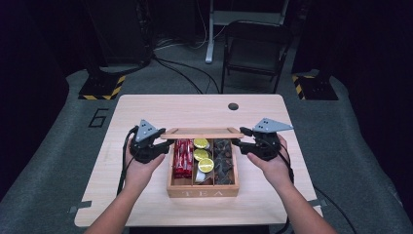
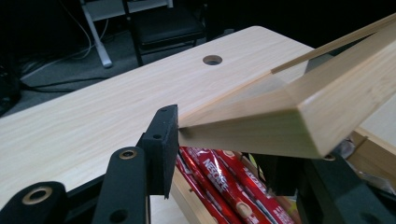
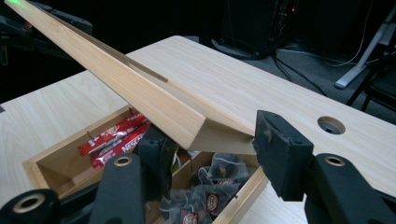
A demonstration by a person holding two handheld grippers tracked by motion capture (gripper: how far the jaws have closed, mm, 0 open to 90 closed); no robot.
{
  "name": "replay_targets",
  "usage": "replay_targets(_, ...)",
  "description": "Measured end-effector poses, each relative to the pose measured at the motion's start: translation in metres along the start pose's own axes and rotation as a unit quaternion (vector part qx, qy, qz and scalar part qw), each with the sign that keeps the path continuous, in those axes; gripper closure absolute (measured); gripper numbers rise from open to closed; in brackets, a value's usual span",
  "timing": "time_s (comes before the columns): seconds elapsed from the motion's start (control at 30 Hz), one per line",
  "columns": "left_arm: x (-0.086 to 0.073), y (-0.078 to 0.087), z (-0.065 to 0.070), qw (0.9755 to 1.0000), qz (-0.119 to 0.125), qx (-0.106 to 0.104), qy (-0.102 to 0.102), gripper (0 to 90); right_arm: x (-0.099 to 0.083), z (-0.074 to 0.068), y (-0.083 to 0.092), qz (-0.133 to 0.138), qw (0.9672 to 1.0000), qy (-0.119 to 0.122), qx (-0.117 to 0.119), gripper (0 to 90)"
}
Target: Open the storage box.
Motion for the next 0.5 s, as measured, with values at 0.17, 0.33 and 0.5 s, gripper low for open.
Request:
replay_targets(0.17, 0.002, -0.003, -0.004, 1.0, -0.001, 0.0, 0.0, 56.6, 0.005, 0.006, -0.002, 0.007, 0.9999, -0.006, 0.006, 47.7)
replay_targets(0.33, 0.007, -0.006, -0.006, 1.0, 0.0, 0.004, 0.005, 57.3, 0.007, 0.015, -0.007, 0.01, 0.9999, -0.002, -0.003, 46.1)
replay_targets(0.5, 0.012, -0.009, -0.01, 0.9999, -0.003, -0.001, 0.012, 58.2, 0.006, 0.025, -0.013, 0.008, 0.9998, -0.002, -0.017, 46.5)
Point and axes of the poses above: each handheld gripper's, and its own axes: y roughly backward along the jaws, x roughly out of its top, z roughly to its right, the point moved 6 cm from there along -y, roughly forward along the jaws, and after that the axes turned 15 degrees about x, right-handed, at the moved point
